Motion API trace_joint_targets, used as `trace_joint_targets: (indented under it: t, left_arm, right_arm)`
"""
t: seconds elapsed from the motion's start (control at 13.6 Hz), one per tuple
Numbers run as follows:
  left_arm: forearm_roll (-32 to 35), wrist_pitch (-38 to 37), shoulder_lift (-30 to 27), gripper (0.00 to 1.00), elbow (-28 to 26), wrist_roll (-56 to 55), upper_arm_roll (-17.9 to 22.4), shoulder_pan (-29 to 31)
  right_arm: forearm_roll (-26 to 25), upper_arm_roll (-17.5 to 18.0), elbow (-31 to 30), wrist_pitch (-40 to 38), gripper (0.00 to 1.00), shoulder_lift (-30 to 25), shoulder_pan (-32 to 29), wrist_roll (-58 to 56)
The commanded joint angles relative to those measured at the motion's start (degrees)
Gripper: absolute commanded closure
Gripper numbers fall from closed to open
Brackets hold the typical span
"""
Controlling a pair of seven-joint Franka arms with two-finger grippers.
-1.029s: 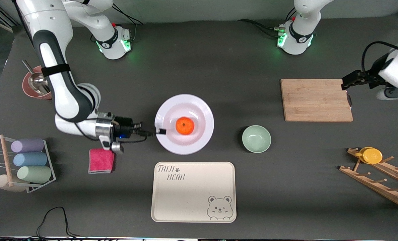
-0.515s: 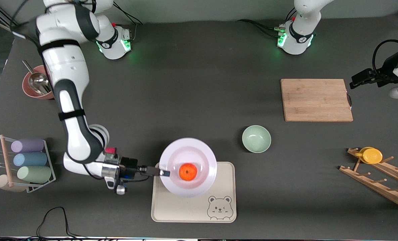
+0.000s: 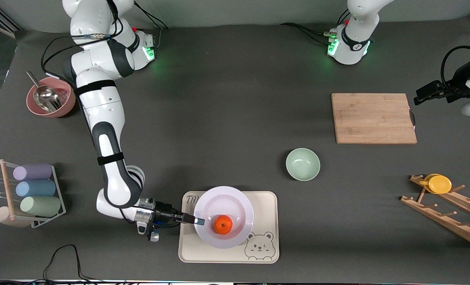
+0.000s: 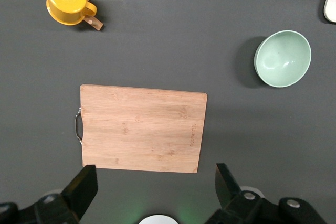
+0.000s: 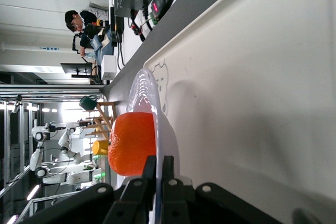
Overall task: Place orange and plate with both arms
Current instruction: 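Lower the plate onto the tray and open the right gripper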
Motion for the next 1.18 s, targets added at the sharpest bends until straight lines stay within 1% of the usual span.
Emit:
trace_joint_targets:
  t: [0.0,0.07,0.15,0.22,0.29,0.37,0.44,0.51,0.59,0.66,0.74,0.81,0.96,1.03,1.1]
  left_arm:
    - [-0.4,0.1,-0.7,0.0,0.3,-0.9,0.3,-0.4]
    - [-0.4,0.1,-0.7,0.0,0.5,-0.7,0.5,-0.1]
    - [-0.3,0.2,-0.5,0.0,0.8,-0.7,1.8,-1.1]
    - [0.1,0.6,0.6,0.0,1.3,-1.1,6.3,-7.4]
    - [1.6,1.3,1.3,0.0,1.4,-1.8,18.4,-18.5]
    - [2.3,1.4,1.5,0.0,1.9,-1.9,27.2,-27.1]
    - [2.5,1.8,1.6,0.0,1.7,-2.0,29.1,-29.7]
    - [3.0,2.0,1.6,0.0,1.6,-2.1,29.2,-30.0]
    - [3.0,2.0,1.7,0.0,1.5,-2.3,29.2,-30.2]
    - [3.1,2.1,1.7,0.0,1.5,-3.6,29.6,-31.9]
    - [3.8,2.2,2.0,0.0,1.5,-4.9,31.3,-34.5]
    - [4.4,2.4,2.2,0.0,1.5,-5.9,33.6,-37.2]
    - [4.7,2.2,2.2,0.0,1.4,-6.1,33.9,-37.4]
    - [4.7,2.1,2.2,0.0,1.3,-6.1,33.8,-37.4]
    - [4.7,2.1,2.4,0.0,1.3,-6.1,33.8,-37.5]
  right_arm:
    - [-0.8,0.5,5.2,1.9,1.0,3.5,0.0,-1.5]
    - [-0.8,0.6,5.3,2.9,1.0,3.7,0.2,-2.7]
    - [-0.8,0.8,5.2,3.5,1.0,3.7,0.2,-4.2]
    - [-0.8,0.9,5.2,3.9,1.0,3.7,0.2,-4.7]
    - [-0.8,1.0,5.2,4.1,1.0,3.9,0.3,-4.7]
    - [-0.7,1.0,5.2,4.3,1.0,4.0,0.3,-4.7]
    - [-0.7,1.0,5.2,4.4,1.0,4.0,0.3,-4.7]
    - [-0.7,1.0,5.2,4.4,0.9,4.0,0.3,-4.6]
    - [-0.7,1.0,5.2,4.3,0.69,4.0,0.3,-4.6]
    - [-0.7,1.0,5.2,4.3,0.36,4.0,0.3,-4.7]
    - [-0.7,1.0,5.2,4.2,0.01,3.9,0.3,-4.6]
    - [-0.8,0.9,5.2,4.2,0.0,3.6,0.3,-4.3]
    - [-0.9,0.3,5.1,3.9,0.0,3.2,0.2,-3.8]
    - [-1.9,0.2,5.0,3.7,0.0,2.5,0.2,-3.8]
    - [-6.1,0.2,4.8,3.3,0.0,1.0,-0.2,-3.8]
